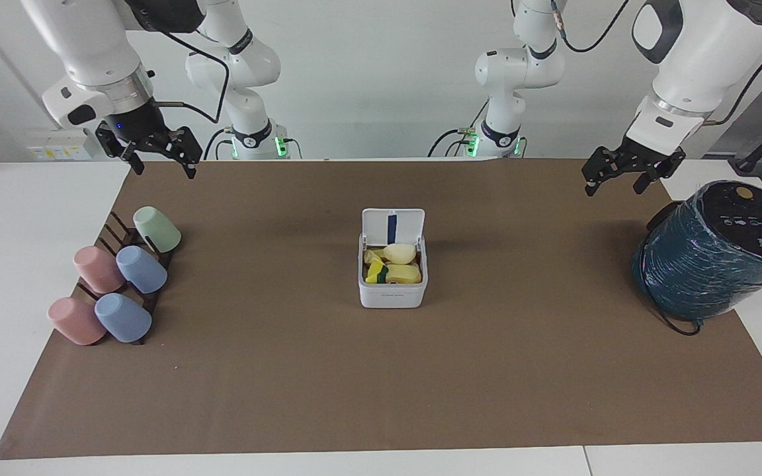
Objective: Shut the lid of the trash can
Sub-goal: 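Move the left gripper toward the open white lid of the bin, then push the raised white lid down over the bin with the left gripper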
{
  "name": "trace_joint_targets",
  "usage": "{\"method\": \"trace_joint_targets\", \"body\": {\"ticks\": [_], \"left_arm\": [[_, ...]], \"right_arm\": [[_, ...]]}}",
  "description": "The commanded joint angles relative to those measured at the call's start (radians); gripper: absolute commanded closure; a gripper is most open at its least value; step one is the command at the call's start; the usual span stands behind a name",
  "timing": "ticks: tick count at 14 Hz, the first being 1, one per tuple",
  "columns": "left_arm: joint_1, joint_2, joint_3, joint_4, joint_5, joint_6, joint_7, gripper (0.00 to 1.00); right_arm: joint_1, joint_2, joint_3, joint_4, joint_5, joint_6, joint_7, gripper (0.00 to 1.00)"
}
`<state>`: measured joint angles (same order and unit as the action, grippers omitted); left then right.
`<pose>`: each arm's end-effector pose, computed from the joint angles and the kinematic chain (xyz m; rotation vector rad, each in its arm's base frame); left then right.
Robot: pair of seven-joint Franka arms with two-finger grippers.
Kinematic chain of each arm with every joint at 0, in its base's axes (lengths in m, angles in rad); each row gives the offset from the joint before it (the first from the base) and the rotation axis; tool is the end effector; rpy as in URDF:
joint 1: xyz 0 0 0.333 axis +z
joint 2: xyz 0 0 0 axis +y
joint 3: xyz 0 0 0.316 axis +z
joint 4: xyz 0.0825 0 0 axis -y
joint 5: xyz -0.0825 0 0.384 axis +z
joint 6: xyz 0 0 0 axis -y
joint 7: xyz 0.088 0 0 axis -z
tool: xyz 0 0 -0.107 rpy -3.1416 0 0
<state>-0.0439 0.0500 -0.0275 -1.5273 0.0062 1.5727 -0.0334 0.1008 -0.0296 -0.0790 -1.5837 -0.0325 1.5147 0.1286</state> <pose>0.5688 -0.0396 0.6171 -3.1360 0.0596 0.0068 0.5394 0.0075 0.6298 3.1035 -0.1676 -0.0577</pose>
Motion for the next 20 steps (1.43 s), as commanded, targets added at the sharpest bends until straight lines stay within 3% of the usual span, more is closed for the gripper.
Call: {"method": "trace_joint_targets", "body": {"ticks": [1, 6, 10, 11, 16, 18, 20], "left_arm": [[0.009, -0.038, -0.002, -0.059, -0.012, 0.006, 0.004, 0.0], [-0.01, -0.042, -0.011, -0.062, -0.012, 0.01, -0.002, 0.0], [-0.114, -0.058, -0.014, -0.097, -0.012, 0.036, -0.011, 0.0], [-0.148, -0.067, -0.014, -0.112, -0.012, 0.036, -0.043, 0.05], [-0.325, -0.188, -0.015, -0.368, -0.015, 0.192, -0.255, 0.64], [-0.385, -0.226, -0.015, -0.451, -0.015, 0.266, -0.311, 0.72], [-0.428, -0.239, -0.015, -0.482, -0.038, 0.317, -0.361, 0.73]], "right_arm": [[0.0, -0.012, -0.001, -0.016, -0.003, 0.022, -0.017, 0.0], [0.0, -0.013, -0.001, -0.018, -0.003, 0.022, -0.017, 0.0], [0.0, -0.013, -0.001, -0.019, -0.003, 0.022, -0.018, 0.0], [0.0, -0.013, -0.001, -0.018, -0.003, 0.022, -0.02, 0.0], [-0.001, -0.013, -0.001, -0.024, -0.003, 0.022, -0.024, 0.0], [-0.004, -0.016, -0.001, -0.025, -0.003, 0.022, -0.026, 0.0], [-0.009, -0.019, -0.001, -0.032, -0.003, 0.022, -0.027, 0.0]]}}
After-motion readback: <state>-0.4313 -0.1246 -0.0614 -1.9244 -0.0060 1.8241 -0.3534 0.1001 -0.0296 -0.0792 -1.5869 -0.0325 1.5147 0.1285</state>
